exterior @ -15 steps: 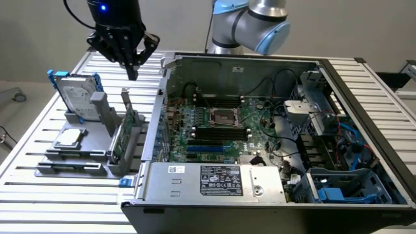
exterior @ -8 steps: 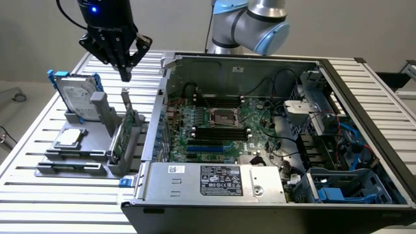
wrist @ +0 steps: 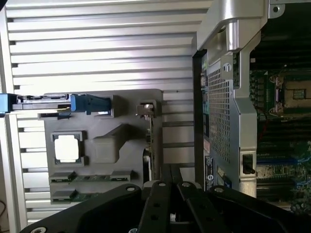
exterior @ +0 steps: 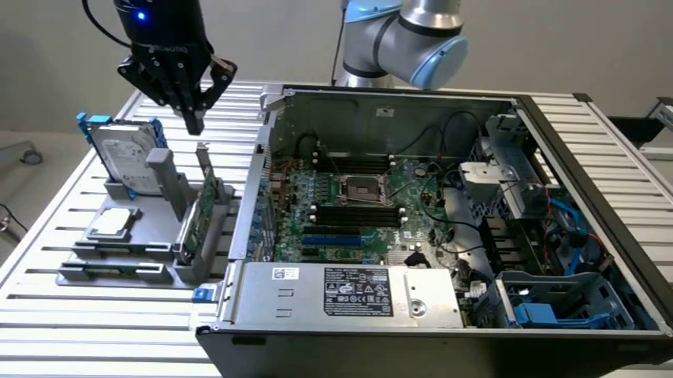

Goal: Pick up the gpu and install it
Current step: 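Reach for the gpu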

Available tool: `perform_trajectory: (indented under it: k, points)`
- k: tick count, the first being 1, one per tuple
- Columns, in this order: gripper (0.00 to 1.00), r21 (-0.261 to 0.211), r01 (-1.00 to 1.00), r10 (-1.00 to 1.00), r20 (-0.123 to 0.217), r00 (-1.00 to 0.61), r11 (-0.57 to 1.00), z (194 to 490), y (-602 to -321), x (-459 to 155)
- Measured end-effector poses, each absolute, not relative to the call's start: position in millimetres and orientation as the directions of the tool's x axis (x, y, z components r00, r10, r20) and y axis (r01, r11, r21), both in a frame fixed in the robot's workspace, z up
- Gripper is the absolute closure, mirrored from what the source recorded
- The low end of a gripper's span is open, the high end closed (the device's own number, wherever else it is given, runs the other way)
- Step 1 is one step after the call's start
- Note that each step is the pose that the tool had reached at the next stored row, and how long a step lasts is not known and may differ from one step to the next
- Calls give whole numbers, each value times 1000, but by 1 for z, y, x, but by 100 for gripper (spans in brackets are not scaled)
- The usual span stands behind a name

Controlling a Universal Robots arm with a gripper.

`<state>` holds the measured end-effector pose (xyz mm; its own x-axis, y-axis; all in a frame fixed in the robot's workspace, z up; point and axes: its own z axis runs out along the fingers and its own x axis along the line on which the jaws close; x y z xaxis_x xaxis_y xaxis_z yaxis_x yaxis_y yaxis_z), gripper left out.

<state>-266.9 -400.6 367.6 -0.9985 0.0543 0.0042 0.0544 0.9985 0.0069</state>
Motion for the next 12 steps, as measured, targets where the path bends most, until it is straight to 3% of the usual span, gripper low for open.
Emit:
perform_trajectory:
  k: [12]
  points:
    - [89, -6, 50, 50, 6, -999, 999, 366, -401, -277]
